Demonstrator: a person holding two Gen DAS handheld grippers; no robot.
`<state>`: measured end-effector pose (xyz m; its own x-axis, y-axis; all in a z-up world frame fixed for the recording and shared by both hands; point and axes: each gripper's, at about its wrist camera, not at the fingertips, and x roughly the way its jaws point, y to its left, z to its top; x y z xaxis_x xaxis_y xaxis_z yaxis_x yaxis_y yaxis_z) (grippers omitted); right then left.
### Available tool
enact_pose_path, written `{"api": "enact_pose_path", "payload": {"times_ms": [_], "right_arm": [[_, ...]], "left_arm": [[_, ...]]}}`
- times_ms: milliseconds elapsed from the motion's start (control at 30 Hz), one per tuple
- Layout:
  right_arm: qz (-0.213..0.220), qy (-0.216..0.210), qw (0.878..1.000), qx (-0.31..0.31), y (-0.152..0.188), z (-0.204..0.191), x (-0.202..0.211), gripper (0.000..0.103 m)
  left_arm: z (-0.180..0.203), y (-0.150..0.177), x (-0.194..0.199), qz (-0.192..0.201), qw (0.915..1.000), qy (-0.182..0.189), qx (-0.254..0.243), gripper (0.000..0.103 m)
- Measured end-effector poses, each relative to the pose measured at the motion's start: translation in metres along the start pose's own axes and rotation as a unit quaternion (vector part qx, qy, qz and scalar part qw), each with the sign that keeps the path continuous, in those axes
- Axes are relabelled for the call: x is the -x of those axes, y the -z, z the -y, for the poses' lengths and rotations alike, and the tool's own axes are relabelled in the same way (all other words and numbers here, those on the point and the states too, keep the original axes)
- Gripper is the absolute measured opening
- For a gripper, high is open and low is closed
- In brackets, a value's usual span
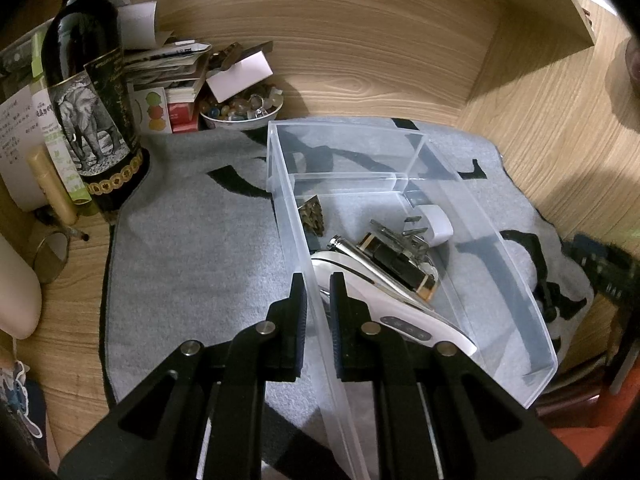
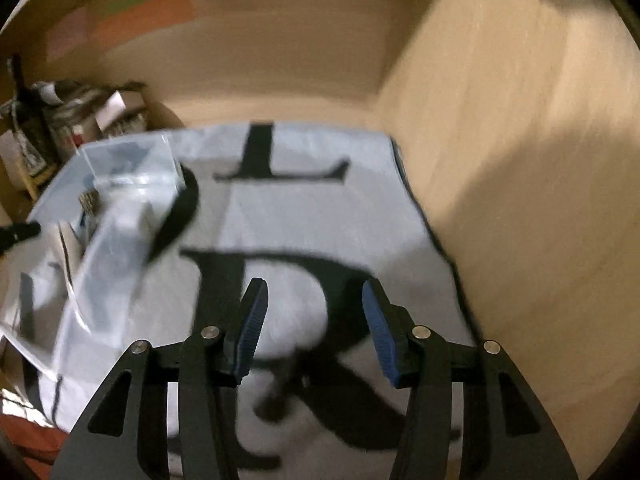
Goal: Organize rigid objects
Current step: 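Grasp the small black earbud on the mat with the right gripper, then lower the black earbud into the box and open the right gripper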
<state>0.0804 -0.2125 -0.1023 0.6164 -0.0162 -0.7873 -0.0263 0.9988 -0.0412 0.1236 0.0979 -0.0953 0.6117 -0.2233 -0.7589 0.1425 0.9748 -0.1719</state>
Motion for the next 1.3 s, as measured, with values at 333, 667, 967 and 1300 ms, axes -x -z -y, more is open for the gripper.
{"api": "enact_pose_path", "payload": {"times_ms": [333,667,967,1300], "right_arm": [[-0.058,-0.024,0.998,-0.027,0.028,0.0,-0.033,0.046],[-0.024,-0.049,0.998,-0.034,0.013,0.004,-0.023,0.024],[0.037,-0.081,0.996,-0.003,-0.029,-0.022,-0.017,0.024],[0.104,-0.14,0.982,0.07,-0.078,-0.078,-0.005,0.024]], "left_arm": [[-0.001,0.0,0.0,0.001,1.0,-0.001,-0.004,0.01],[-0.001,0.0,0.0,0.001,1.0,-0.001,0.0,0.01],[0.0,0.0,0.0,0.001,1.0,0.0,0.001,0.01],[-0.001,0.001,0.0,0.002,1.0,-0.001,0.005,0.01]]}}
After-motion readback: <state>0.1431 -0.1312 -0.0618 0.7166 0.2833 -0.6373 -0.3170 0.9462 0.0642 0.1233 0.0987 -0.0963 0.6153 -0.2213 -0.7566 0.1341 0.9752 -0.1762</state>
